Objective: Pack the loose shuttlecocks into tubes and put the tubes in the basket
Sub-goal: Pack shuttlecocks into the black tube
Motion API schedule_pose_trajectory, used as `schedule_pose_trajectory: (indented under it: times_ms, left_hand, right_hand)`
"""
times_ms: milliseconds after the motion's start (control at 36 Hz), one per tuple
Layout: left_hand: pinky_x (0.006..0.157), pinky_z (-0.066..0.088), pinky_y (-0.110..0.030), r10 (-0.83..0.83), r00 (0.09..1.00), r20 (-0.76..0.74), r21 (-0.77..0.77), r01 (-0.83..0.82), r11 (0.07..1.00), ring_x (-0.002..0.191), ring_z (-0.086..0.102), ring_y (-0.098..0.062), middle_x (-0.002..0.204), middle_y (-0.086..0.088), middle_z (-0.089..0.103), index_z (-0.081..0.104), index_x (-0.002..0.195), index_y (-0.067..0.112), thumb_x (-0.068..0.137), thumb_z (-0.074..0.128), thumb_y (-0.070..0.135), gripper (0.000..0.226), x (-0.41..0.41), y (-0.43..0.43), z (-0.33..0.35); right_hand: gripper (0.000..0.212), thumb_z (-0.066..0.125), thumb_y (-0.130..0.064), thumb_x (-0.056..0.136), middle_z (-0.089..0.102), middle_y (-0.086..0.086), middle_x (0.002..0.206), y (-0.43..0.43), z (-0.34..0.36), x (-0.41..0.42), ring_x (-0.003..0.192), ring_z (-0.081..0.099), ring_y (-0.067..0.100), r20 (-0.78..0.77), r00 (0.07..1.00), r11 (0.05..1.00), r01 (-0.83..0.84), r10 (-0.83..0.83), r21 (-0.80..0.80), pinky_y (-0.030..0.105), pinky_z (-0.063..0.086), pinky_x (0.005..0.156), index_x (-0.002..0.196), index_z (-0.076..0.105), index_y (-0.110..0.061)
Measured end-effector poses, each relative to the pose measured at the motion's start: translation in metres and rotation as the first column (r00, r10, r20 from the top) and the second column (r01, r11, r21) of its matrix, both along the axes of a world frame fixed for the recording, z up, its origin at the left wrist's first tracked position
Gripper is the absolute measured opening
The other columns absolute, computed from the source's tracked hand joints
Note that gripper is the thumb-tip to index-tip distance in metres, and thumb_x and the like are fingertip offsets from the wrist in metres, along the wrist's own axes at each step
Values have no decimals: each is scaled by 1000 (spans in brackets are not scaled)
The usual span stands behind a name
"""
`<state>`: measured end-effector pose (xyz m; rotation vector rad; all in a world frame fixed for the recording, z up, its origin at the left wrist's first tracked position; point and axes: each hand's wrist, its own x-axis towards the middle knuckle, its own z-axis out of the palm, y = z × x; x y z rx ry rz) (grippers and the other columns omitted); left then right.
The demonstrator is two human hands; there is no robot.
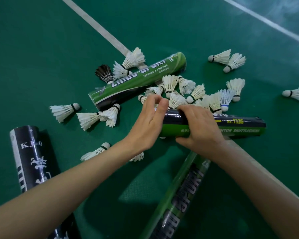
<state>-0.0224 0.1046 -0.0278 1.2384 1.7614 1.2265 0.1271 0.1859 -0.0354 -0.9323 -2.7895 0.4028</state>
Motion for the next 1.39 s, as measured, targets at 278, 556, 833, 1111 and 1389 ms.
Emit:
schedule_pose_trajectory:
  times_ms: [278, 556, 833, 1111, 1389]
  left_hand:
    - [60, 46, -42, -110, 989, -97, -149, 95, 984, 61, 49, -19, 70, 7, 42, 30, 85, 28, 90, 14, 66, 42, 1, -7, -2]
    - [72, 31, -18, 1, 998, 57, -96, 4, 995, 80, 41, 1, 91, 12, 38, 36, 96, 30, 85, 14, 68, 46, 16, -4, -10]
    - [79, 43, -30, -89, 988, 126, -138, 106, 985, 87, 51, -14, 99, -6, 54, 47, 104, 15, 88, 12, 64, 63, 17, -5, -10]
    - [65, 54, -35, 296, 620, 726, -518, 210, 830, 72, 64, -27, 84, -14, 65, 59, 101, 10, 96, 41, 51, 46, -1, 9, -18]
    - [55, 53, -31, 488, 514, 705, -550, -38, 834, 58, 61, -27, 72, -15, 64, 60, 93, 4, 94, 37, 57, 58, 24, 17, -24]
  right_hand:
    - [81, 80, -35, 57, 57, 4, 114, -12, -6, 3, 105, 52, 26, 131, 991, 1000, 22, -24, 18, 41, 36, 93, 128, 49, -10]
    - [84, 81, -34, 58, 53, 3, 115, -16, 5, -1, 106, 49, 26, 158, 987, 1000, 23, -23, 4, 40, 32, 93, 131, 45, -13]
    - [81, 75, -43, 68, 46, -5, 120, -11, 11, 5, 111, 42, 18, 261, 963, 996, -42, 60, -73, 35, 28, 98, 135, 34, -22]
    - [77, 72, -44, 71, 46, -4, 124, -10, 7, 1, 112, 41, 17, 229, 967, 991, -92, 111, -94, 35, 27, 101, 135, 35, -23]
    - [77, 83, -29, 51, 57, 7, 103, -12, -15, 9, 95, 55, 29, 137, 989, 998, -53, 49, 23, 43, 42, 86, 118, 52, -8]
